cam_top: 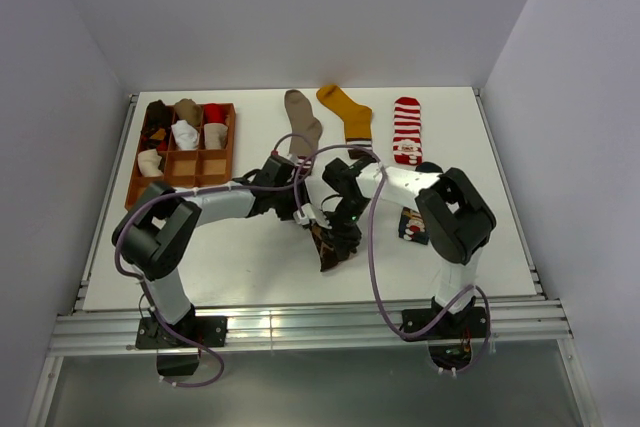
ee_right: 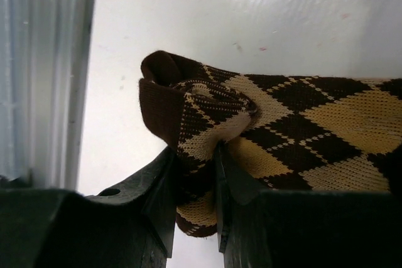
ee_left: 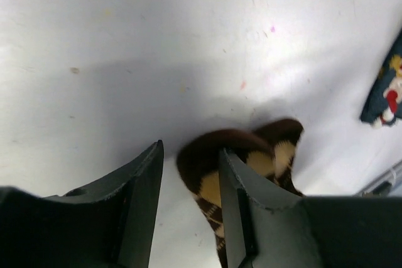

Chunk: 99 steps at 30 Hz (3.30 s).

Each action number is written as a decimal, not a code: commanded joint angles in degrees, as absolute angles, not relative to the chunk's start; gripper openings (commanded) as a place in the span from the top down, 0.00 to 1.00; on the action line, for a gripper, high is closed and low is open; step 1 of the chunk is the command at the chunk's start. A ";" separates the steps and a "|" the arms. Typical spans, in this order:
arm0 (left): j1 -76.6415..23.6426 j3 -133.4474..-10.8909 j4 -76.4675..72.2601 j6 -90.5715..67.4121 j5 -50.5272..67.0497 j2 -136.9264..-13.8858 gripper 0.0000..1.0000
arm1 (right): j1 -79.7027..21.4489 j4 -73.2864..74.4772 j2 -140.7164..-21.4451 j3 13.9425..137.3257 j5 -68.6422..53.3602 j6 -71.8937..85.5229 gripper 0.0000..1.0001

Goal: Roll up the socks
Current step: Roll the sock at the center of the board.

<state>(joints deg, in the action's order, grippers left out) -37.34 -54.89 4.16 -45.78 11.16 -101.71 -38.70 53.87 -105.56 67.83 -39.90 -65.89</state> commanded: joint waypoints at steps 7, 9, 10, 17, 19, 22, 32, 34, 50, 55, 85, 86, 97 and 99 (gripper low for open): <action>-37.09 -51.07 4.57 -47.98 1.76 -93.53 0.55 | -36.83 68.62 -115.29 78.99 -42.01 -65.74 0.96; -37.26 -49.40 4.48 -48.43 0.89 -91.77 0.56 | -36.21 70.65 -118.11 81.29 -42.54 -65.92 0.96; -37.44 -48.52 4.57 -48.86 0.36 -89.76 0.57 | -36.04 72.06 -119.08 83.47 -42.89 -65.83 0.97; -44.90 -45.53 2.03 -45.36 -4.65 -82.18 0.58 | -34.63 78.04 -125.94 92.02 -44.03 -65.13 0.96; -47.79 -44.57 -1.21 -43.78 -5.00 -81.04 0.57 | -34.19 78.13 -127.26 93.42 -43.86 -63.47 0.96; -50.44 -42.11 -4.20 -43.77 -6.41 -79.72 0.56 | -34.01 79.10 -128.93 94.74 -43.59 -62.49 0.96; -56.60 -32.34 -15.37 -47.82 -13.71 -72.42 0.54 | -34.01 75.76 -128.58 92.99 -43.07 -57.39 0.95; -57.92 -33.74 -15.03 -44.15 -13.63 -74.25 0.53 | -34.01 75.59 -128.67 92.81 -42.72 -56.95 0.95; -60.12 -43.86 -9.67 -30.76 -11.96 -88.24 0.53 | -33.31 76.46 -128.41 91.50 -43.07 -57.83 0.95; -58.45 -42.02 -9.93 -29.53 -7.57 -86.93 0.52 | -32.96 77.25 -128.50 91.58 -43.24 -58.62 0.95; -52.21 -38.49 -16.08 -30.50 9.58 -94.48 0.76 | -31.99 75.33 -127.53 90.36 -43.59 -57.48 0.85; -52.21 -38.58 -16.08 -30.59 9.84 -94.66 0.80 | -31.91 75.15 -126.92 90.18 -43.68 -57.48 0.83; -52.38 -40.43 -14.68 -32.25 10.55 -97.47 1.00 | -31.03 64.79 -119.54 84.12 -44.47 -53.27 0.53; -52.38 -40.60 -14.68 -32.61 10.37 -97.91 1.00 | -30.67 63.72 -118.39 82.80 -45.08 -53.26 0.52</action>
<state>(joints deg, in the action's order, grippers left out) -52.29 -40.29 -19.73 -32.36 12.16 -95.04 -30.48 69.58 -122.54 84.07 -44.47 -52.73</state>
